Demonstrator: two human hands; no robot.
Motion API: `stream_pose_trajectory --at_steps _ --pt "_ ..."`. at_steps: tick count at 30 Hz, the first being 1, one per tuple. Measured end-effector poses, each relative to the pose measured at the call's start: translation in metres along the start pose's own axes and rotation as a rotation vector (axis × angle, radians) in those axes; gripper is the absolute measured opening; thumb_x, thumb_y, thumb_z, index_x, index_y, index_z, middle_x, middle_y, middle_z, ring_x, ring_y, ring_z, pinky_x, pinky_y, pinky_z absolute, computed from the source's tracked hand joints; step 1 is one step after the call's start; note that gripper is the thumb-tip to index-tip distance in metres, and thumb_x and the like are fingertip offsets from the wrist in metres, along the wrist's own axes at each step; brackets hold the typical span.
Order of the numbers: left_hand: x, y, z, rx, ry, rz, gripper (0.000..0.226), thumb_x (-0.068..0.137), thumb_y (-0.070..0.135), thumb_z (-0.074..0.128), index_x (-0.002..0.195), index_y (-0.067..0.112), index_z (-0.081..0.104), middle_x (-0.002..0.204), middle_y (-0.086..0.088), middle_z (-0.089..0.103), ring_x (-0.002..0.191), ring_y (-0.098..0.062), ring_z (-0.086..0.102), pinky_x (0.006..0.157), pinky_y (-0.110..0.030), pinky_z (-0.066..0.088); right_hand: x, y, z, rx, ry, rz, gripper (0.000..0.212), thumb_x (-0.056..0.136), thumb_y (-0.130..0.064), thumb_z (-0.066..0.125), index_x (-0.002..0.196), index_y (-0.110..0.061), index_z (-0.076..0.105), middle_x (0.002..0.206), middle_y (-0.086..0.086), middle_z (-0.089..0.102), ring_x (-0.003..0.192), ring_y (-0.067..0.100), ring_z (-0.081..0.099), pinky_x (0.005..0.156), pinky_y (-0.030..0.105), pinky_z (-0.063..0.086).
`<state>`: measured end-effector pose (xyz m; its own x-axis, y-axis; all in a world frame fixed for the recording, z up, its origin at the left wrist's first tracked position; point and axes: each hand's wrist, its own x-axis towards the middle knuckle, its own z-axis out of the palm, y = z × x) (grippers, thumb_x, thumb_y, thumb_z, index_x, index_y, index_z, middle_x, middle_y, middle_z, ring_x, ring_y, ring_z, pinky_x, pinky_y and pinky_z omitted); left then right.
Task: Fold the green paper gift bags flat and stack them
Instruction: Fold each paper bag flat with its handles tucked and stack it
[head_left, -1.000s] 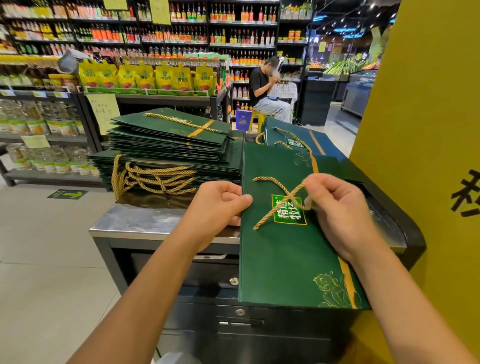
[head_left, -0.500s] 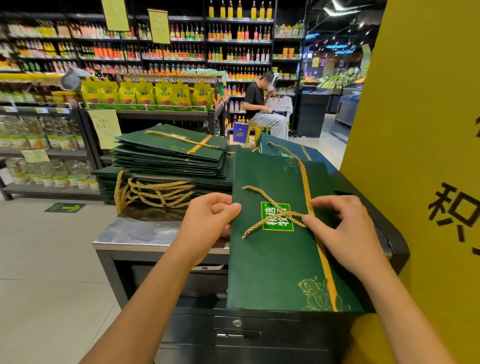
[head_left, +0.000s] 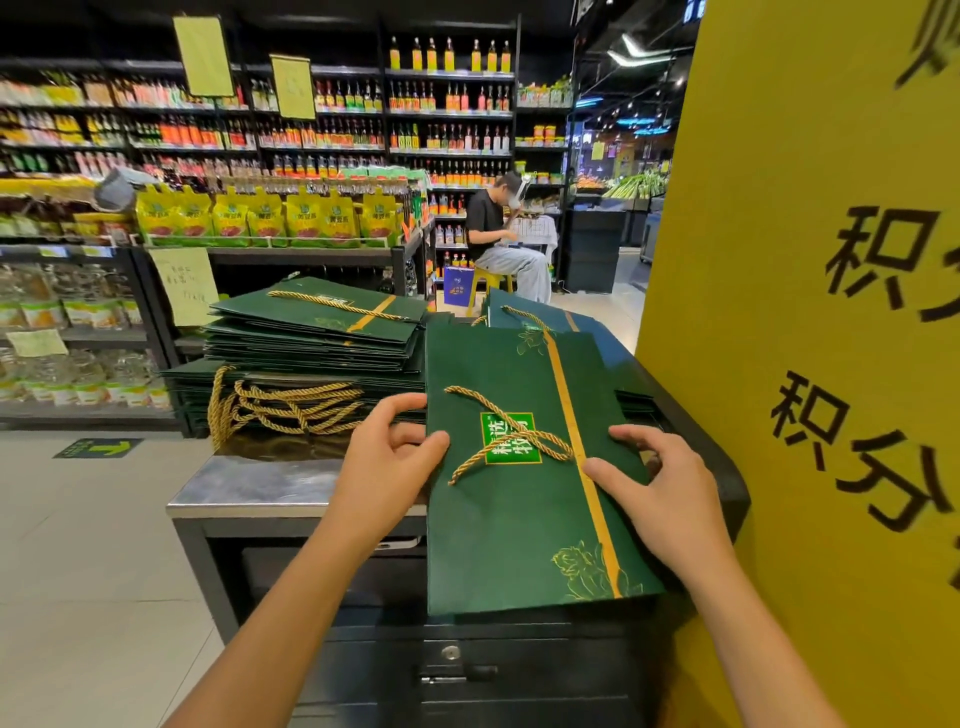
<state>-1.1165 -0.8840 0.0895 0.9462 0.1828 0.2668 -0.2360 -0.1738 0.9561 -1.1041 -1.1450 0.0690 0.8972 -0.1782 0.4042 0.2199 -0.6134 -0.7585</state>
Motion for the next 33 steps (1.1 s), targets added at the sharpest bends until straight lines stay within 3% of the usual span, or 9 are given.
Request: stream_pose_trajectory --at_steps 7,13,18,20,22,24,27,29,33 --pt "-0.023 -0.004 -0.013 0.192 -0.261 0.087 0.084 0.094 0.003 0.068 0.155 0.039 0.023 0.127 0.013 0.063 0.099 -0.019 0.070 0.084 -0.037 0.061 -0.002 -0.004 -0.001 0.061 -0.006 0.008 0.047 0.079 -0.038 0.084 0.123 -0.033 0.068 0.119 -0.012 0.058 0.108 0.007 0.050 0.092 0.031 0.041" --pt "-0.005 0.013 -0.012 0.148 -0.223 0.117 0.077 0.092 0.004 0.069 0.153 0.038 0.037 0.136 0.003 0.061 0.112 -0.014 0.068 0.090 -0.037 0.060 0.009 -0.014 -0.009 0.083 -0.004 -0.035 0.051 0.081 -0.037 0.083 0.128 -0.035 0.063 0.122 -0.014 0.055 0.110 0.003 0.049 0.094 0.027 0.040" --pt "0.043 0.051 0.001 0.189 -0.200 0.150 0.070 0.091 0.012 0.073 0.150 0.035 0.043 0.116 -0.002 0.072 0.096 -0.024 0.073 0.084 -0.040 0.062 0.057 -0.029 -0.021 0.103 -0.010 -0.036 0.056 0.081 -0.040 0.081 0.133 -0.029 0.062 0.129 -0.006 0.057 0.118 0.009 0.052 0.104 0.034 0.044" --pt "0.067 0.062 0.009 0.256 -0.184 0.165 0.071 0.087 0.023 0.075 0.149 0.036 0.044 0.118 -0.006 0.071 0.096 -0.028 0.072 0.087 -0.045 0.061 0.081 -0.036 -0.024 0.095 0.000 -0.031 0.056 0.082 -0.037 0.081 0.134 -0.024 0.062 0.133 -0.002 0.058 0.119 0.011 0.052 0.101 0.035 0.045" --pt "0.092 0.068 0.019 0.275 -0.186 0.172 0.068 0.088 0.022 0.075 0.149 0.030 0.045 0.122 -0.005 0.068 0.095 -0.020 0.071 0.086 -0.034 0.060 0.106 -0.041 -0.025 0.086 0.011 -0.025 0.054 0.084 -0.031 0.080 0.133 -0.017 0.063 0.135 0.002 0.060 0.121 0.013 0.053 0.098 0.030 0.042" --pt "0.115 0.074 0.032 0.298 -0.171 0.181 0.061 0.092 0.018 0.074 0.147 0.023 0.049 0.114 -0.002 0.065 0.088 -0.012 0.067 0.074 -0.018 0.057 0.130 -0.041 -0.023 0.059 0.010 -0.013 0.051 0.086 -0.030 0.078 0.132 -0.013 0.064 0.136 0.004 0.061 0.125 0.016 0.054 0.096 0.028 0.038" --pt "0.146 0.077 0.049 0.359 -0.123 0.174 0.058 0.092 0.022 0.074 0.146 0.018 0.053 0.130 -0.009 0.062 0.103 -0.018 0.066 0.088 -0.023 0.055 0.164 -0.036 -0.016 0.012 0.012 0.018 0.050 0.086 -0.033 0.077 0.130 -0.013 0.065 0.136 0.003 0.062 0.125 0.019 0.056 0.096 0.030 0.040" --pt "0.163 0.074 0.059 0.395 -0.120 0.147 0.056 0.093 0.021 0.073 0.145 0.014 0.053 0.132 -0.016 0.062 0.101 -0.019 0.067 0.081 -0.019 0.052 0.182 -0.030 -0.008 -0.029 -0.011 0.031 0.049 0.088 -0.034 0.076 0.131 -0.015 0.064 0.136 0.002 0.062 0.125 0.020 0.056 0.099 0.033 0.043" --pt "0.192 0.058 0.072 0.496 -0.125 0.121 0.055 0.093 0.023 0.072 0.143 0.011 0.055 0.141 -0.014 0.059 0.118 -0.024 0.060 0.100 -0.034 0.048 0.206 -0.019 0.010 -0.144 -0.079 0.028 0.045 0.090 -0.036 0.072 0.131 -0.016 0.064 0.135 0.002 0.064 0.124 0.022 0.058 0.104 0.038 0.048"
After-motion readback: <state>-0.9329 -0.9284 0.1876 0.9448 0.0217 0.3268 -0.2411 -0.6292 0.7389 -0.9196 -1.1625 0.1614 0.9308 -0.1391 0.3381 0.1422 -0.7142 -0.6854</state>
